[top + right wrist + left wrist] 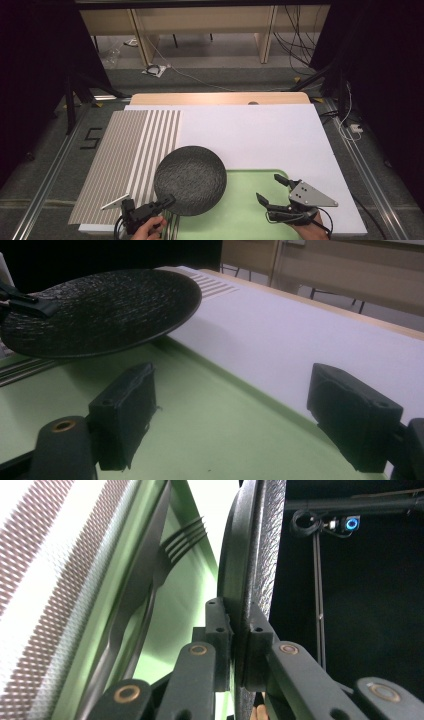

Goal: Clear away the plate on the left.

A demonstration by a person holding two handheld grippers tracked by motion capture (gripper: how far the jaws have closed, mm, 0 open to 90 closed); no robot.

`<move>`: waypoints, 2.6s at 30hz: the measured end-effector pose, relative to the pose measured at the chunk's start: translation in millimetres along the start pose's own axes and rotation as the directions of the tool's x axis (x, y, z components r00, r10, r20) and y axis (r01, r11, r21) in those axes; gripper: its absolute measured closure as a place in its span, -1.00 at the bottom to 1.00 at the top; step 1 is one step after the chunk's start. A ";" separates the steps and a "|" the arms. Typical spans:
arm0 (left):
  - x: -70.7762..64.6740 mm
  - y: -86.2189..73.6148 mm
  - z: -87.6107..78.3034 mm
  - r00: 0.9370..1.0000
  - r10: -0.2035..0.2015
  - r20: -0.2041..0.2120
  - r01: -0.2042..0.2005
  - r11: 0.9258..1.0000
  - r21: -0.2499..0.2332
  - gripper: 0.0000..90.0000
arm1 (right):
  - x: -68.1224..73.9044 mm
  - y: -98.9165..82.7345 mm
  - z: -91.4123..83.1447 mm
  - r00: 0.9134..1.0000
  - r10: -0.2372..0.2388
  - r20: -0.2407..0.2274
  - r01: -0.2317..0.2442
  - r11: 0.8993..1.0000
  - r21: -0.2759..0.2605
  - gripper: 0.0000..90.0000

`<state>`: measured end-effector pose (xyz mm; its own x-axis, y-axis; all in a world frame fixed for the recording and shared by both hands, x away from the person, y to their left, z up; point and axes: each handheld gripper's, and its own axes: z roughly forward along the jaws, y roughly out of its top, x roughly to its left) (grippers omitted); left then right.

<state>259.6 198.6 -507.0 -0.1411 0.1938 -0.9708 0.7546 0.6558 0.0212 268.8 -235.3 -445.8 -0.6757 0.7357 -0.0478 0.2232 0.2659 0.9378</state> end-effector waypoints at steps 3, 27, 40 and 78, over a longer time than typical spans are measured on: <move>-0.3 -2.4 3.5 1.000 0.005 -0.005 -0.005 1.000 0.022 0.88 | -0.2 0.1 -0.4 1.000 0.003 0.005 -0.003 1.000 0.002 -0.54; -2.5 -22.6 33.7 0.996 0.084 -0.038 -0.075 0.977 0.198 0.88 | -1.4 0.3 -2.5 1.000 0.009 0.018 -0.009 1.000 -0.017 -0.54; -3.6 -29.5 42.4 0.991 0.122 -0.050 -0.106 0.963 0.246 0.88 | -2.3 0.6 -4.0 1.000 0.009 0.025 -0.008 1.000 -0.020 -0.54; -0.9 -44.4 59.6 0.987 0.149 -0.066 -0.116 0.927 0.358 0.86 | -2.2 0.5 -3.6 1.000 0.006 0.021 -0.005 1.000 -0.015 -0.54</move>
<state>264.5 125.9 -521.3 -0.0696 0.3371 -0.9389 0.9448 0.3242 0.0464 267.9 -239.0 -444.0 -0.6593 0.7503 -0.0496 0.2162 0.2524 0.9432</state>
